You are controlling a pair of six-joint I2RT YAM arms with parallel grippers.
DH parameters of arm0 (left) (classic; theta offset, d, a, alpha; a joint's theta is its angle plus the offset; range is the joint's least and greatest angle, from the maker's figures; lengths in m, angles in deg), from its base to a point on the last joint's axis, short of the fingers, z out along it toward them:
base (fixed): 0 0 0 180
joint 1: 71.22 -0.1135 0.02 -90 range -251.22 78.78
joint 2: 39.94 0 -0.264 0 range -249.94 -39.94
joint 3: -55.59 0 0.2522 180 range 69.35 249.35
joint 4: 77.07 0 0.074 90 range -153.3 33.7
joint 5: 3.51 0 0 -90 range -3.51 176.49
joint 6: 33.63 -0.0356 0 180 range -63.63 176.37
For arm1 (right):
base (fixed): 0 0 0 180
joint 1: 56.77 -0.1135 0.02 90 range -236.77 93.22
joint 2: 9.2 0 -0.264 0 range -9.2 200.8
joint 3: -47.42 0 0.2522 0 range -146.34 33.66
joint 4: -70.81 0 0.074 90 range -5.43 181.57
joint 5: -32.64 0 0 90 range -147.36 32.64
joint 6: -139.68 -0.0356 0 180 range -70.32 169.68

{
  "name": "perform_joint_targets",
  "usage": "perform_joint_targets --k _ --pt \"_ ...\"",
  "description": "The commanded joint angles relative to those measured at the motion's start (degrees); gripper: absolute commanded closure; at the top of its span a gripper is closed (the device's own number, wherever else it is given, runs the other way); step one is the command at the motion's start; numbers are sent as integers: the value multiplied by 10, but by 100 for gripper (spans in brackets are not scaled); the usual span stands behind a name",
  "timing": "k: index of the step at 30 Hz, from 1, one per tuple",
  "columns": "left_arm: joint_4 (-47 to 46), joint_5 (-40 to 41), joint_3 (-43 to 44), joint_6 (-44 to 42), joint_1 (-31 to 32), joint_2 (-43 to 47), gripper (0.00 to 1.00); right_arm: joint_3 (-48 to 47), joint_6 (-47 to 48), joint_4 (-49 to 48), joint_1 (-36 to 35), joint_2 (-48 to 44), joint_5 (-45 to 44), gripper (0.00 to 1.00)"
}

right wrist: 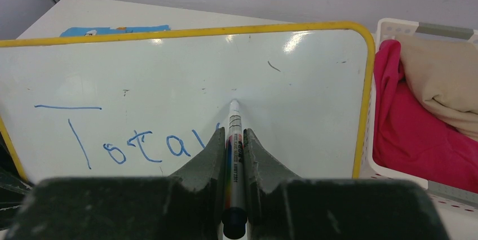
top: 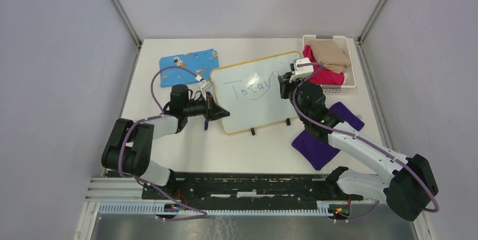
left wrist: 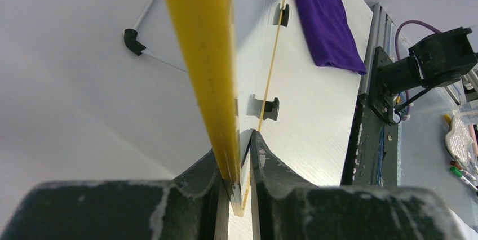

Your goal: Write a sentence on the whiteboard

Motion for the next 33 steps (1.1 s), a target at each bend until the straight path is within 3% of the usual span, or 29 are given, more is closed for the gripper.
perform_joint_targets --k 1,16,33 --pt "35 52 6 -60 10 3 83 1 -10 -20 4 -4 8 100" --pt "35 53 6 -61 12 5 83 22 -8 3 4 -67 -9 100" --pt "42 55 8 -64 14 5 83 -7 -10 43 17 -35 -33 100"
